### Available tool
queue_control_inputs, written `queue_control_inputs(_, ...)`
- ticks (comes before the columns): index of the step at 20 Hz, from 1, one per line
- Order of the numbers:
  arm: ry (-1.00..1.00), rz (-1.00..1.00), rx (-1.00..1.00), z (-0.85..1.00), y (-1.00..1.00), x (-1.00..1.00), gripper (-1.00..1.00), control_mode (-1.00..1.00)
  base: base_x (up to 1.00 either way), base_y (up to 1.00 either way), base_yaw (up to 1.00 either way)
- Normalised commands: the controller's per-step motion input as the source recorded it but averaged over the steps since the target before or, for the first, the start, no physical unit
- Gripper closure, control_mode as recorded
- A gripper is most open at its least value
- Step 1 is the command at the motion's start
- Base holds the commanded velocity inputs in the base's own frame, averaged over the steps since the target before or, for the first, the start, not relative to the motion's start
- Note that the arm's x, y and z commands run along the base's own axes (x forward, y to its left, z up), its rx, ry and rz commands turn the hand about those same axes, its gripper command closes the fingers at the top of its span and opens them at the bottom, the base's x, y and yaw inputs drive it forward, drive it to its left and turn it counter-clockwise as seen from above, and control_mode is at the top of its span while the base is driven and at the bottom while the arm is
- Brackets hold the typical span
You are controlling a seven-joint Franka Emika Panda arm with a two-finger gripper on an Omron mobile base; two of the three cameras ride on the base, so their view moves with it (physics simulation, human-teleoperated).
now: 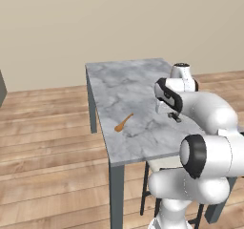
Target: Pick up the metallic utensils from the counter and place them in the open drawer. Make sure not to pick up any wooden utensils.
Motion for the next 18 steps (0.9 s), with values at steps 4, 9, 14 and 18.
queue_control_inputs(4, -0.06, -0.49, 0.26, 0.06, 0.02, -0.54, 1.0, -1.0, 0.0, 0.0, 0.0)
queue_control_inputs(9, 0.0, -0.22, 0.0, 0.32, 0.02, -0.6, 1.0, -1.0, 0.0, 0.0, 0.0)
queue_control_inputs(14, 0.0, -0.02, -0.08, 0.27, 0.1, -0.38, 1.0, -1.0, 0.0, 0.0, 0.0)
queue_control_inputs(18, 0.0, 0.0, 0.0, 0.0, 0.0, -0.03, 1.0, -1.0, 0.0, 0.0, 0.0)
